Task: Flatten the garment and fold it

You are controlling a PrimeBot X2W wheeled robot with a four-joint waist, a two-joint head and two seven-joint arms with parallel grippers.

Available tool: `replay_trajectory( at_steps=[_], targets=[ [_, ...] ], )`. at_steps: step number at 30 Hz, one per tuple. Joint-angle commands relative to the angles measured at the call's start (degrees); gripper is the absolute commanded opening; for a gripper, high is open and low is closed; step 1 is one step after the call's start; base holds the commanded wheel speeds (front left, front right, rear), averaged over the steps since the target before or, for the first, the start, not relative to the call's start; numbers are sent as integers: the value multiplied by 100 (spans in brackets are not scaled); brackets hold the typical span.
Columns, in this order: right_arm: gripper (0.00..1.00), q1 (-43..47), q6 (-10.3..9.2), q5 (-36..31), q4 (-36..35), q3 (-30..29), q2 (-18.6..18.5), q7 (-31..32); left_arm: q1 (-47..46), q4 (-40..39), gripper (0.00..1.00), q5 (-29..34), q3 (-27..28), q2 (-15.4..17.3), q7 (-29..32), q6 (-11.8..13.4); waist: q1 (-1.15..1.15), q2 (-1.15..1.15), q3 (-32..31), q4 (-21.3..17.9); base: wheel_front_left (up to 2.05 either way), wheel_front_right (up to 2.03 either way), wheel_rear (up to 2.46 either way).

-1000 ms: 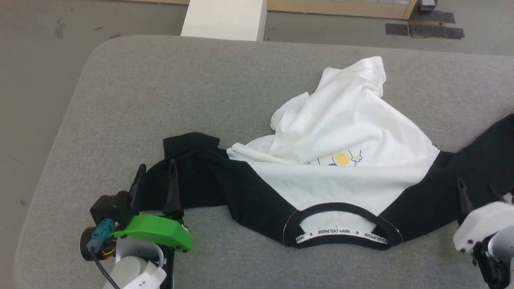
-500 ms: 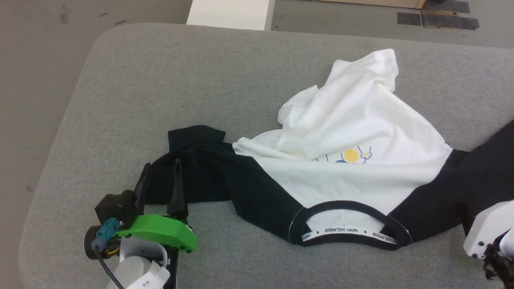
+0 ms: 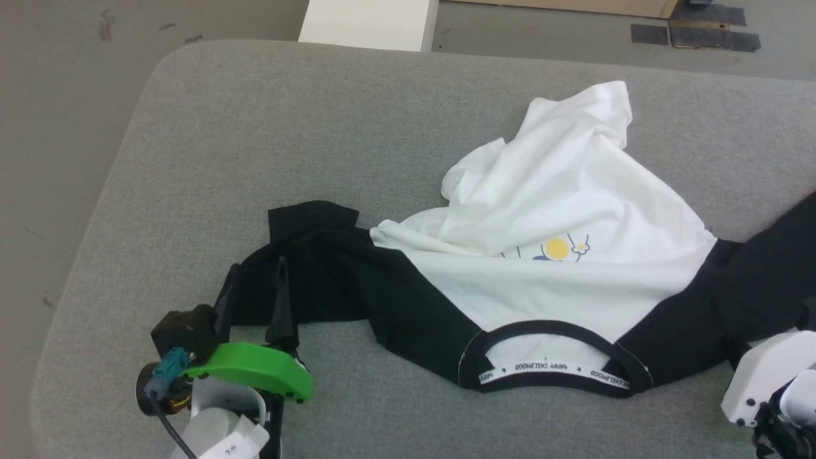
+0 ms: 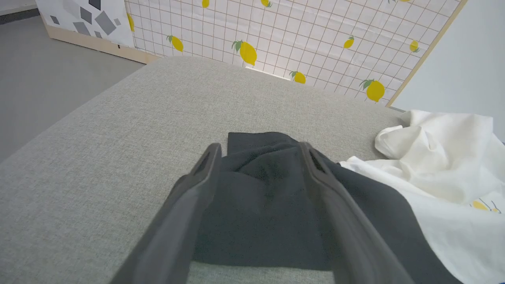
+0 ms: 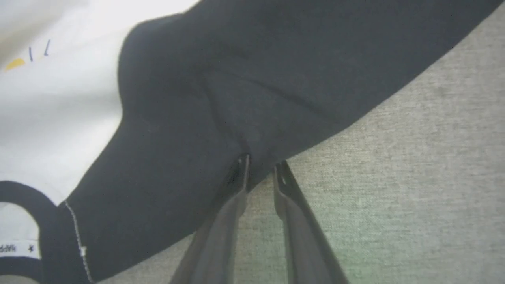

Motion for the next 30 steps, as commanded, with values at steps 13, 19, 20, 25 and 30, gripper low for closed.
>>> replay_trajectory(
  at_steps=[13, 19, 20, 25, 30],
  targets=[
    [0, 228, 36, -198, 348, -726, 66, -686, 309, -71, 100, -446, -393, 156, 1051, -375, 0, 0, -501, -67, 0, 0, 0],
    [0, 445, 36, -178, 294, -998, 66, -744, 606, -326, 100, -888, -869, -66, 2242, -394, 0, 0, -682, -109, 0, 0, 0],
    [0, 466, 36, -175, 288, -1006, 66, -746, 609, -327, 100, -927, -926, -112, 2375, -361, 0, 0, -694, -117, 0, 0, 0],
    [0, 465, 36, -117, 300, -971, 66, -756, 411, 30, 100, -975, -1077, -267, 2881, -82, 0, 0, -696, -162, 0, 0, 0],
    [0, 395, 36, -81, 268, -851, 66, -787, 40, 425, 100, -1019, -1162, -365, 3318, 117, 0, 0, -589, -250, 0, 0, 0]
  ],
)
